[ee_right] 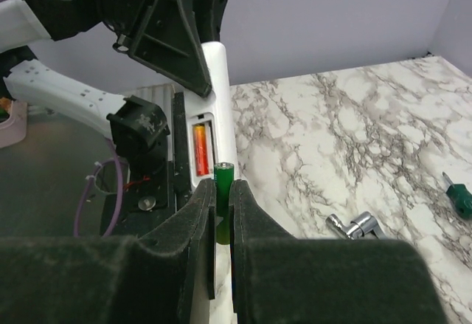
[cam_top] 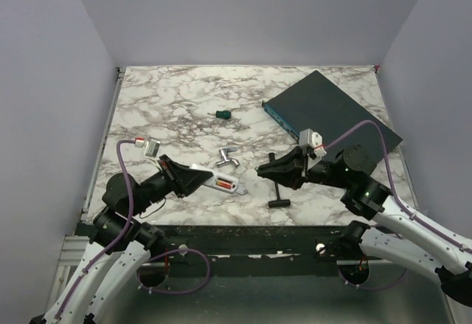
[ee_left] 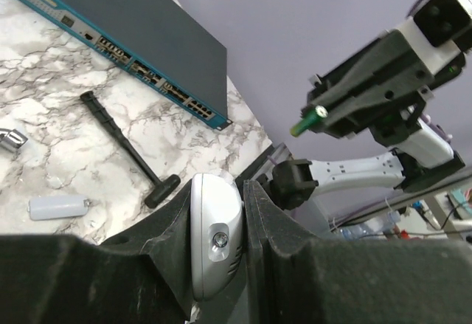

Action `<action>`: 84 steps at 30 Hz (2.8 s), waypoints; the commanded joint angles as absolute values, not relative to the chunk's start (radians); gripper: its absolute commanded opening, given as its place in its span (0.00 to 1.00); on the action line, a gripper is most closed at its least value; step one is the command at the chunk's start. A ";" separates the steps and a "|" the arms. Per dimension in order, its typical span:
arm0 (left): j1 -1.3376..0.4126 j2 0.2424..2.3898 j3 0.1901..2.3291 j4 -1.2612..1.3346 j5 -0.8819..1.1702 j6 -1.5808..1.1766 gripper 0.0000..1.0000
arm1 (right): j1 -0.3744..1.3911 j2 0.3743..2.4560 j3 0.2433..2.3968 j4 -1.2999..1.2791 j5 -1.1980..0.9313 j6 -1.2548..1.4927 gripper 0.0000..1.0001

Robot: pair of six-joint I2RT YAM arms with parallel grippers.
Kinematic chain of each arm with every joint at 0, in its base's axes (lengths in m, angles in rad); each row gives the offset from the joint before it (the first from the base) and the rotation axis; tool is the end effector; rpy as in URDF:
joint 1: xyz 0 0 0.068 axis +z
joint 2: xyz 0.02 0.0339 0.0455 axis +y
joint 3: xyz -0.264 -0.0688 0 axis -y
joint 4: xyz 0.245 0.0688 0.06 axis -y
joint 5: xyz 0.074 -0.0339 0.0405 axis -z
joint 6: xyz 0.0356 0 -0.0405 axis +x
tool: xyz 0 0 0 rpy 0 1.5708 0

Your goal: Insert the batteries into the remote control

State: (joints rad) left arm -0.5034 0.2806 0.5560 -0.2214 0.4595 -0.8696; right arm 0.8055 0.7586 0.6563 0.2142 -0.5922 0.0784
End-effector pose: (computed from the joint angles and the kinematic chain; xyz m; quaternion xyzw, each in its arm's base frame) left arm 0.0726 -0.0580 0.3167 0.0406 0.6886 -0.5692 0.4475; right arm 0.1111 0.1444 0.3413 -0.4300 0.5184 0.4808 0.5614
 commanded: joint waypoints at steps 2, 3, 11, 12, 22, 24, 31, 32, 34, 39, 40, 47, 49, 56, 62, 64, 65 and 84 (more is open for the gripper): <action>-0.500 0.284 0.567 -0.231 0.356 -0.938 0.00 | 0.976 0.807 0.722 0.175 -0.345 0.031 0.01; -0.499 0.287 0.566 -0.236 0.353 -0.941 0.00 | 1.020 0.828 0.725 0.182 -0.296 0.019 0.01; -0.500 0.273 0.553 -0.238 0.373 -0.945 0.00 | 1.223 0.970 0.711 0.354 -0.158 -0.064 0.01; -0.500 0.272 0.553 -0.243 0.377 -0.943 0.00 | 1.224 0.977 0.704 0.387 -0.166 -0.072 0.01; -0.500 0.250 0.550 -0.291 0.364 -0.952 0.00 | 1.224 1.060 0.742 0.451 -0.141 -0.136 0.01; -0.500 0.244 0.552 -0.301 0.356 -0.958 0.00 | 1.224 1.080 0.742 0.468 -0.150 -0.141 0.01; -0.500 0.229 0.517 -0.254 0.392 -0.986 0.00 | 1.224 1.122 0.750 0.520 -0.153 -0.148 0.01; -0.500 0.228 0.514 -0.253 0.392 -0.991 0.00 | 1.224 1.124 0.753 0.521 -0.152 -0.151 0.01; -0.500 0.222 0.509 -0.246 0.397 -0.998 0.00 | 1.224 1.133 0.761 0.518 -0.150 -0.160 0.01; -0.500 0.215 0.510 -0.243 0.415 -1.004 0.00 | 1.225 1.143 0.763 0.502 -0.150 -0.178 0.01; -0.500 0.216 0.511 -0.241 0.421 -1.007 0.00 | 1.224 1.144 0.760 0.502 -0.149 -0.180 0.01; -0.500 0.233 0.514 -0.196 0.463 -1.040 0.00 | 1.224 1.133 0.717 0.516 -0.147 -0.202 0.01; -0.499 0.238 0.510 -0.179 0.481 -1.051 0.00 | 1.224 1.117 0.701 0.521 -0.153 -0.213 0.01; -0.500 0.240 0.484 -0.136 0.512 -1.091 0.00 | 1.224 1.092 0.681 0.495 -0.139 -0.229 0.01; -0.500 0.235 0.486 -0.135 0.510 -1.097 0.00 | 1.224 1.101 0.699 0.424 -0.115 -0.240 0.01; -0.500 0.233 0.490 -0.138 0.507 -1.095 0.00 | 1.224 1.104 0.706 0.400 -0.105 -0.240 0.01; -0.500 0.232 0.491 -0.138 0.506 -1.094 0.00 | 1.224 1.105 0.711 0.387 -0.101 -0.240 0.01; -0.500 0.224 0.489 -0.140 0.500 -1.094 0.00 | 1.224 1.091 0.688 0.273 -0.029 -0.207 0.01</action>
